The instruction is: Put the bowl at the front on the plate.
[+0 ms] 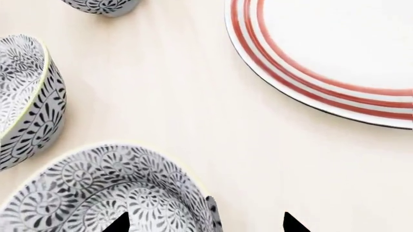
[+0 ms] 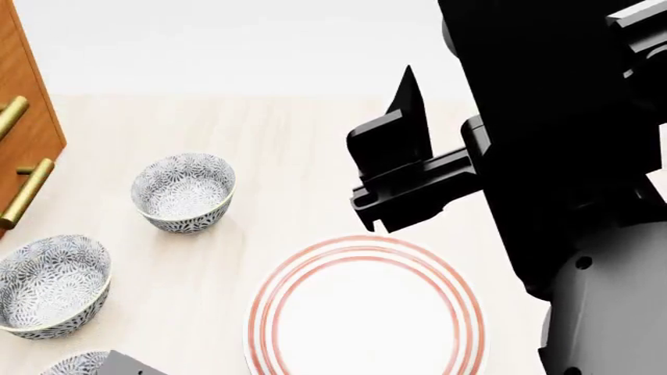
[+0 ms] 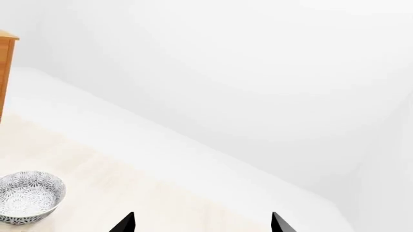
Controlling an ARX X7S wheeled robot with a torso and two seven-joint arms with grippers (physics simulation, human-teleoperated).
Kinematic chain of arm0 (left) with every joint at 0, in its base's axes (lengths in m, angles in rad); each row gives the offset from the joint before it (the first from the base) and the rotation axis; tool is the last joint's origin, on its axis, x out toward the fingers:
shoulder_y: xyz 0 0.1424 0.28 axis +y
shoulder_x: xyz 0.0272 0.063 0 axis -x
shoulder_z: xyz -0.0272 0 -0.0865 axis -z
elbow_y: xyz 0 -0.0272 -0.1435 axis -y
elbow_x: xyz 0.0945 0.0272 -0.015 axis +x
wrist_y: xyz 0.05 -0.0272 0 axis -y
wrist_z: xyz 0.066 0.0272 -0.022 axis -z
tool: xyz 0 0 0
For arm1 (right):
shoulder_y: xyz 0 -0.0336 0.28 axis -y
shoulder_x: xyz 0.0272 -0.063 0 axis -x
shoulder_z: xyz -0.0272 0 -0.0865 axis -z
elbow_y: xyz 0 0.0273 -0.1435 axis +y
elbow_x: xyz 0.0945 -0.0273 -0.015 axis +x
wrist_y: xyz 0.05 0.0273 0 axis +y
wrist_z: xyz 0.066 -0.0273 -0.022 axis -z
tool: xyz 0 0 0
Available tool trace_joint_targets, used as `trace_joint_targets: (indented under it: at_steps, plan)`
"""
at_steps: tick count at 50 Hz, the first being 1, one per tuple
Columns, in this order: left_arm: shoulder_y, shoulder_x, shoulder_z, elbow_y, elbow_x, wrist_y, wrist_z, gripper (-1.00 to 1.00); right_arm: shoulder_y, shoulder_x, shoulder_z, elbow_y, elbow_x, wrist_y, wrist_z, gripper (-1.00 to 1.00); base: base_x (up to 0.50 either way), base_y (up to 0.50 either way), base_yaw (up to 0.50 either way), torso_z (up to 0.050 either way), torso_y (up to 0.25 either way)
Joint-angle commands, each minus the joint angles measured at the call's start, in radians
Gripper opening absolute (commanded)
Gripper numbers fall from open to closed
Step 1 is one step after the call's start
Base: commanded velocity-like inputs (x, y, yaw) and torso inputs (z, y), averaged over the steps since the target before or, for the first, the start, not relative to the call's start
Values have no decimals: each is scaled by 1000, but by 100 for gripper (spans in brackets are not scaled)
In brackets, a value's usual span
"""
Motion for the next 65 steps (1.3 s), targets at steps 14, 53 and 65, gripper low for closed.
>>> trace_joint_targets:
  at_steps: [14,53,65]
  plan:
    - [15,1,27,-42,23,7,0,100,6,5,-10,5,-23,-10,-28,100,0,0,0,0,0]
    - [30,0,52,-102,32,15,10,100,2,26,-23,-14,-21,-38,-23,100,0,0,0,-1,0]
    - [27,-6,67,-116,41,33,55,-100,1,37,-24,-20,-14,-46,-15,100,0,0,0,-3,0]
